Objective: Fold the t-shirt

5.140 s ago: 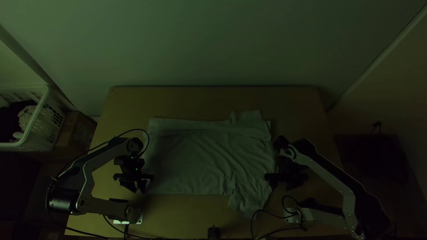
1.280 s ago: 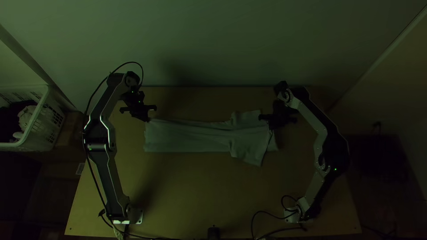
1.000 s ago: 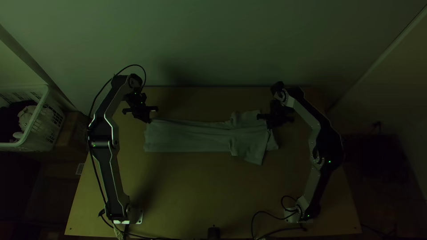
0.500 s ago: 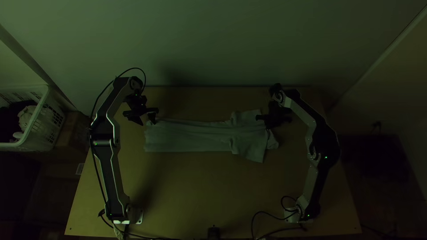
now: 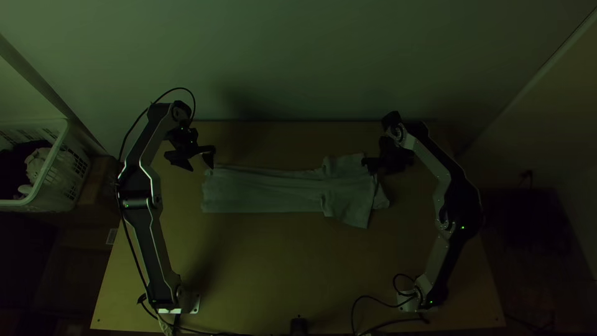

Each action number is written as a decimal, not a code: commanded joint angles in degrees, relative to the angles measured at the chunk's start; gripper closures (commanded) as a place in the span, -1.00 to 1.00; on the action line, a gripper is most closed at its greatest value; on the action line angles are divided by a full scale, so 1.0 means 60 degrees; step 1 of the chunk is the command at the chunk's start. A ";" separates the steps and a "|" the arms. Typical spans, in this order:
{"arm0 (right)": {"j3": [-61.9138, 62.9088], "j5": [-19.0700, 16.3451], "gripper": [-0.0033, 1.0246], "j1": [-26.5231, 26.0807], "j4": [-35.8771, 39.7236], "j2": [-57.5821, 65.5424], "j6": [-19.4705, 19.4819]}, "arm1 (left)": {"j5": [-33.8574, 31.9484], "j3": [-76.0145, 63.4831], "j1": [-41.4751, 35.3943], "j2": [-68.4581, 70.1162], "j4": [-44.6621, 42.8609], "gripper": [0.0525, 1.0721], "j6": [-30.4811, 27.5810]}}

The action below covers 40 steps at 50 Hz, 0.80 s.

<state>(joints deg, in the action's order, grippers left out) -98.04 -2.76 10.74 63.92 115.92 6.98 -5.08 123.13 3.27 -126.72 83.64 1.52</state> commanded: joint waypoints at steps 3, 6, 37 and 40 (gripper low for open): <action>-0.0184 0.0109 -0.62 0.0026 0.0304 -0.0833 -0.0021 | -0.0266 0.0001 0.0202 0.0846 0.0211 -0.92 0.0113; -0.0198 0.0095 -0.66 0.0011 0.0362 -0.1082 0.0023 | -0.0442 -0.0087 0.0305 0.0978 0.0211 -0.92 0.0084; -0.0828 -0.0272 -0.76 0.0114 0.0699 -0.3250 0.0286 | -0.4470 -0.3251 0.2195 0.2794 -0.0888 -0.92 -0.0605; -0.0975 -0.0286 -0.76 0.0128 0.0758 -0.3368 0.0360 | -0.4676 -0.3749 0.2356 0.2985 -0.1312 -0.92 -0.0649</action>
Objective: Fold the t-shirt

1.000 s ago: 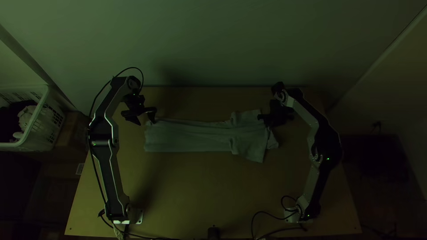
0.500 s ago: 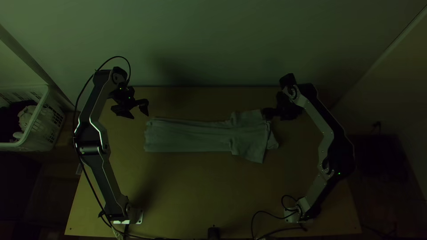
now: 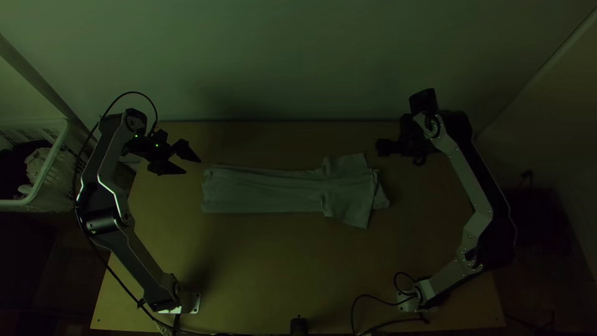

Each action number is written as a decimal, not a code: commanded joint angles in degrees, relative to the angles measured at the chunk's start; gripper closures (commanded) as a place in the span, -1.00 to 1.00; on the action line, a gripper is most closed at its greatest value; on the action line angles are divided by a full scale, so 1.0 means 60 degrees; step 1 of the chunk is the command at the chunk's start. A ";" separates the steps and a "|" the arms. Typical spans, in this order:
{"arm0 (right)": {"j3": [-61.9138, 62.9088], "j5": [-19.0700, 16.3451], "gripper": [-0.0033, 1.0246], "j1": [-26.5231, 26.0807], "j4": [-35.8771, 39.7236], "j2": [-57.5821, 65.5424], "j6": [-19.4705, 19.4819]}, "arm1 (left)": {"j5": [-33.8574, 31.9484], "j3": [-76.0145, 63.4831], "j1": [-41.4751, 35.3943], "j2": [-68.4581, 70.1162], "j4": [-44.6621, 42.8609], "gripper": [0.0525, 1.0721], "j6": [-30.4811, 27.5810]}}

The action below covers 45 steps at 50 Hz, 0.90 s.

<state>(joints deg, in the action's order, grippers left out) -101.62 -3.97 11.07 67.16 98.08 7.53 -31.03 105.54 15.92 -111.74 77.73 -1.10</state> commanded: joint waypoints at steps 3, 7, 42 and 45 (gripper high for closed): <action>-0.0509 -0.0174 -0.76 0.0059 0.0321 -0.0512 0.0268 | -0.0630 -0.1271 0.0378 0.0650 -0.0636 -0.92 -0.0358; -0.0612 -0.0335 -0.76 0.0030 0.0394 -0.0644 0.0298 | -0.1084 -0.1901 0.0540 0.0855 -0.1090 -0.92 -0.0519; -0.1564 -0.0643 -0.89 -0.0644 0.0658 -0.1508 0.0518 | -0.1802 -0.4831 0.0979 0.0665 -0.3595 -0.92 -0.1237; -0.1534 -0.0643 -0.89 -0.0644 0.0658 -0.1567 0.0547 | -0.1802 -0.4977 0.0935 0.0621 -0.3800 -0.92 -0.1237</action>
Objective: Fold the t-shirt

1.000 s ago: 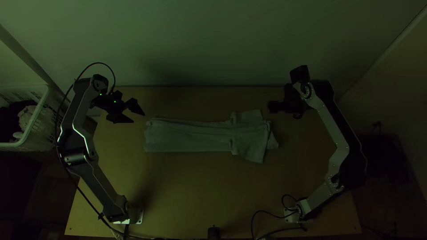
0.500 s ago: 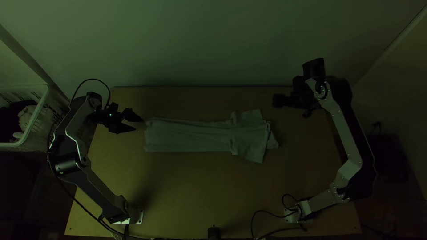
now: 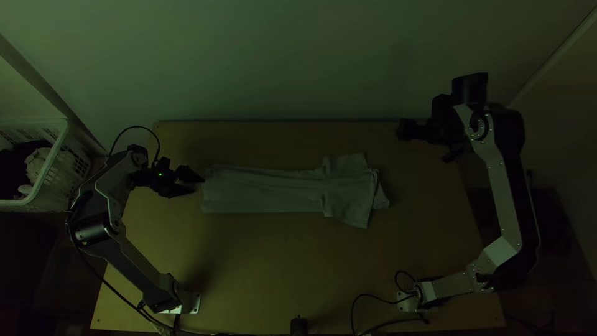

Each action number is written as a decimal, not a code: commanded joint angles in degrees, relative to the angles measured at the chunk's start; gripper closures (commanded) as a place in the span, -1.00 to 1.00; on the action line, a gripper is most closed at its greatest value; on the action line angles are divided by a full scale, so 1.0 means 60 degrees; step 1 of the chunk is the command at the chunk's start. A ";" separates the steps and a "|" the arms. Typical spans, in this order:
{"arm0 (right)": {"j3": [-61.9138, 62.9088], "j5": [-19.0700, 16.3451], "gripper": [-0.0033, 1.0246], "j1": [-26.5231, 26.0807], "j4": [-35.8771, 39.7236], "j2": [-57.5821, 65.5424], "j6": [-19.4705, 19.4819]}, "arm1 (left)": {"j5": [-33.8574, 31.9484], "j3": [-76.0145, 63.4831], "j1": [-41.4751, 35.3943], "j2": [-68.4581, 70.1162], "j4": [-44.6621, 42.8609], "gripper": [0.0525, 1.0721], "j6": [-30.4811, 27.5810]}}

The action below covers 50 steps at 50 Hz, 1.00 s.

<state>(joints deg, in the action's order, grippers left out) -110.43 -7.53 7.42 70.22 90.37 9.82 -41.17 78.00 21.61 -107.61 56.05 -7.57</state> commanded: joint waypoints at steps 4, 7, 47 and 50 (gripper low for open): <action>-0.0066 -0.0049 -0.89 -0.0036 0.0148 -0.0340 0.0194 | -0.0111 -0.0548 -0.0071 -0.0097 -0.0436 -0.92 -0.0159; -0.0037 -0.0049 -0.89 -0.0036 0.0148 -0.0369 0.0208 | -0.0111 -0.0621 -0.0100 -0.0141 -0.0597 -0.92 -0.0144; 0.0520 -0.0049 -0.89 -0.0065 0.0148 -0.0911 0.0238 | -0.0038 -0.1134 -0.2268 -0.0185 -0.1754 -0.92 0.1130; 0.0549 -0.0049 -0.89 -0.0065 0.0148 -0.0911 0.0238 | -0.0038 -0.1178 -0.2444 -0.0111 -0.1813 -0.92 0.1248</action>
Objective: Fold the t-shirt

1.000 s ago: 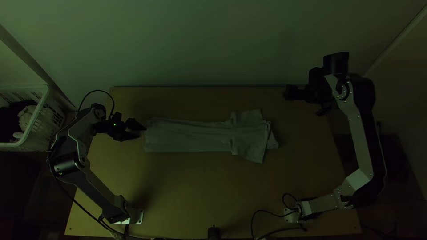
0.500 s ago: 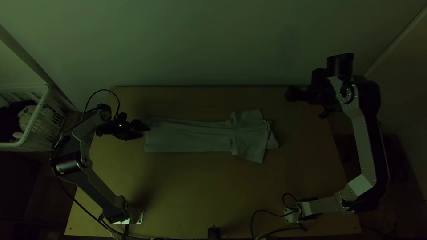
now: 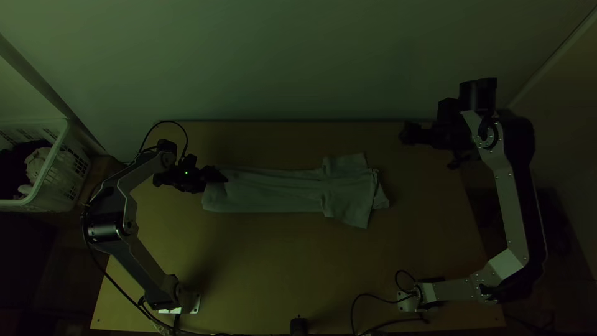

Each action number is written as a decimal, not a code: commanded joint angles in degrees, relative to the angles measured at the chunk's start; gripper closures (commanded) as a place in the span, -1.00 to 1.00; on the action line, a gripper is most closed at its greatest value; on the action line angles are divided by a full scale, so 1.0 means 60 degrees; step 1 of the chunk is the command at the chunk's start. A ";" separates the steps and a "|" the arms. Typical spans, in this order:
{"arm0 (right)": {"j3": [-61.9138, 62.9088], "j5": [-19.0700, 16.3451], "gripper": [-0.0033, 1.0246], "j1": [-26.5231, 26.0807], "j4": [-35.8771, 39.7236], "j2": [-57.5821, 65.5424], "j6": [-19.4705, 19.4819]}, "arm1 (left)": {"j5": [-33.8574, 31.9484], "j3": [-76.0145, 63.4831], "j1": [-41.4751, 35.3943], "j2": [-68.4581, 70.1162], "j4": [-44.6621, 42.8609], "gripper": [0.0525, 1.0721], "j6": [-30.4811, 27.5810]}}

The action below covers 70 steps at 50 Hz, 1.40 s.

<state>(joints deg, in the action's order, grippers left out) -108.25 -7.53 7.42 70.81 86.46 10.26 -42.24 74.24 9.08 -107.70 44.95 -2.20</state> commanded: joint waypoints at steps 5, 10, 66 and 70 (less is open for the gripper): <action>0.0185 -0.0049 -0.89 -0.0065 0.0050 -0.0259 0.0165 | 0.0155 -0.0654 -0.0649 -0.0009 -0.0109 -0.92 0.0615; 0.0199 -0.0049 -0.89 -0.0065 0.0050 -0.0259 0.0165 | 0.0360 -0.0757 -0.0869 0.0064 -0.0299 -0.92 0.0864; 0.0565 -0.0049 -0.89 0.0038 0.0050 -0.0493 0.0194 | 0.4198 -0.1343 -0.0503 0.0811 -0.1793 0.95 0.0996; 0.0609 -0.0049 -0.89 0.0023 0.0050 -0.0508 0.0194 | 0.4257 -0.1108 0.0024 0.0929 -0.1427 0.95 0.0659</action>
<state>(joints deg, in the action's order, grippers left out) -105.97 -7.53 7.46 70.83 84.95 10.46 -20.64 67.92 4.54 -101.91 32.95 4.91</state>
